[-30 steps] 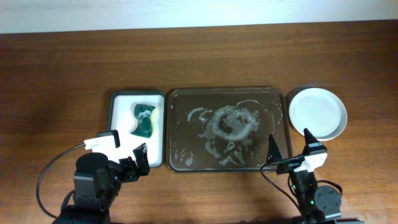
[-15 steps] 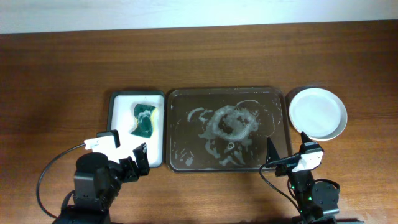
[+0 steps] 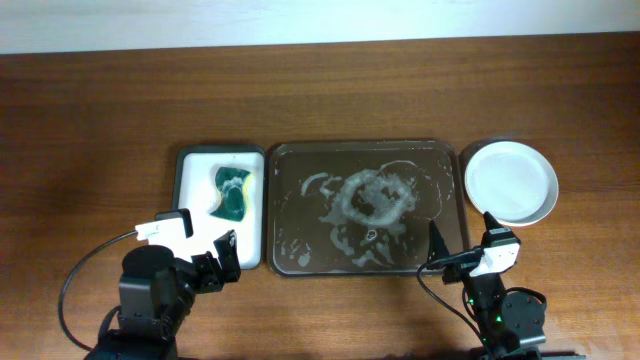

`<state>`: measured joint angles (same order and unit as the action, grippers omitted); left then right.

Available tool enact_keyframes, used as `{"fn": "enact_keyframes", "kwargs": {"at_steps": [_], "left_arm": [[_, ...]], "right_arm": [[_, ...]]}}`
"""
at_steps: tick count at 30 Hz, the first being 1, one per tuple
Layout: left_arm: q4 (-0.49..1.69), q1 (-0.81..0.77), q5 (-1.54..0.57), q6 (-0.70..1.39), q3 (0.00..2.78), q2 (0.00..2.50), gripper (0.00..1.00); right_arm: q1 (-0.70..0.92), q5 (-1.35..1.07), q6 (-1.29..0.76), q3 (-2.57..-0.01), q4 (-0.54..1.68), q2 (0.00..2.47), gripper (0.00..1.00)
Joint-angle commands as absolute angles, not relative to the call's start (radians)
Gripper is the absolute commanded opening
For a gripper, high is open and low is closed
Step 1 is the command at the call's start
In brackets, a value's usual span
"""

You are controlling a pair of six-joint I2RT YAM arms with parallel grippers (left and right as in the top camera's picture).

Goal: Clean dirty plates on tray and stack at the side

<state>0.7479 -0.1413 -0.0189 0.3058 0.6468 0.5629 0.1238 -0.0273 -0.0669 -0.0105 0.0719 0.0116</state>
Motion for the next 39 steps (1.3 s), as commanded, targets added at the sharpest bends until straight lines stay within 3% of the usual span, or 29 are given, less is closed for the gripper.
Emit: {"fn": "enact_keyframes", "kwargs": {"at_steps": [1,5,9,22,25,29,39], "left_arm": [[0.746,-0.136,-0.011,0.301,0.641,0.56,0.99],[0.778,-0.129,0.051,0.296,0.627,0.523,0.99],[0.675,-0.101,0.048,0.24,0.524,0.414,0.99],[-0.11,-0.058,0.03,0.01,0.019,0.005,0.99],[-0.099,-0.054,0.033,-0.022,0.008,0.005,0.99],[0.084,-0.054,0.028,-0.023,0.009,0.005,0.99],[0.084,-0.054,0.004,-0.023,0.009,0.006,0.99]], "right_arm": [[0.117,-0.048,-0.059,-0.006,0.075,0.004,0.99],[0.117,-0.048,-0.059,-0.006,0.075,0.004,0.99],[0.117,-0.048,-0.059,-0.006,0.075,0.004,0.99],[0.117,-0.048,-0.059,-0.006,0.075,0.004,0.99],[0.117,-0.048,-0.06,-0.006,0.075,0.004,0.99],[0.117,-0.048,-0.059,-0.006,0.075,0.004,0.99],[0.117,-0.048,-0.059,-0.006,0.075,0.004,0.99]]}}
